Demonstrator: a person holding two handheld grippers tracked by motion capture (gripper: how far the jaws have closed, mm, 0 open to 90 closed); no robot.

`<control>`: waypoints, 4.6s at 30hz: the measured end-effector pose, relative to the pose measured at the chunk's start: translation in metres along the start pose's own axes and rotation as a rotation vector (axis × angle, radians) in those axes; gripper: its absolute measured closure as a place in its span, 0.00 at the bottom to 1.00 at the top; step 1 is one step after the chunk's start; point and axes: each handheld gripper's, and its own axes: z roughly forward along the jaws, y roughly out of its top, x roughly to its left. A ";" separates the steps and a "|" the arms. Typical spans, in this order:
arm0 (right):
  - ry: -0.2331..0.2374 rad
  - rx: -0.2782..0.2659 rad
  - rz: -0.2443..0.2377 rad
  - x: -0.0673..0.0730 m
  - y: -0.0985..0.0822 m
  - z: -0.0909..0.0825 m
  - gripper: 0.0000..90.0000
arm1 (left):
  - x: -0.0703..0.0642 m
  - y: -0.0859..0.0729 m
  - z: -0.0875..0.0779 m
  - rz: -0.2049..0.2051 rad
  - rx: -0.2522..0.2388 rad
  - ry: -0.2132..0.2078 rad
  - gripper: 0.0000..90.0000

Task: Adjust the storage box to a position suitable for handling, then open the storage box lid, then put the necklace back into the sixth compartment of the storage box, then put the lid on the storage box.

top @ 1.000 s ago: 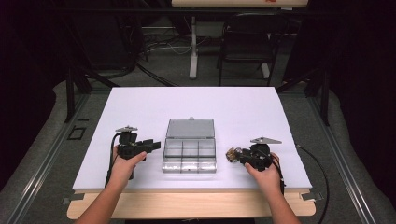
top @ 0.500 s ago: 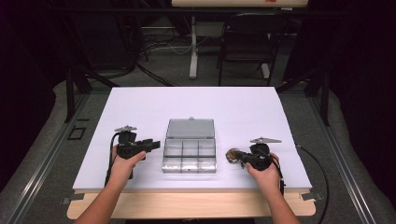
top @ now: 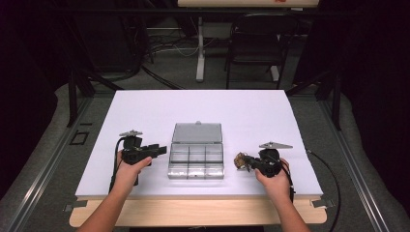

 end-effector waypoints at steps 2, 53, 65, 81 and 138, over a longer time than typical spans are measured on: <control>0.007 -0.009 0.004 0.002 0.001 -0.002 0.99 | -0.001 0.001 0.000 0.002 -0.001 -0.008 0.57; 0.069 -0.100 -0.023 0.025 0.062 -0.015 0.99 | 0.004 0.000 -0.011 -0.015 -0.028 0.010 0.57; 0.083 -0.095 -0.080 0.045 0.081 -0.013 0.99 | 0.005 0.002 -0.012 -0.015 -0.038 0.011 0.56; 0.157 -0.095 -0.148 0.076 0.073 -0.010 0.99 | 0.005 0.002 -0.011 -0.010 -0.038 0.009 0.56; 0.210 0.016 -0.157 0.086 0.018 0.016 0.99 | 0.007 0.002 -0.012 -0.021 -0.040 0.001 0.56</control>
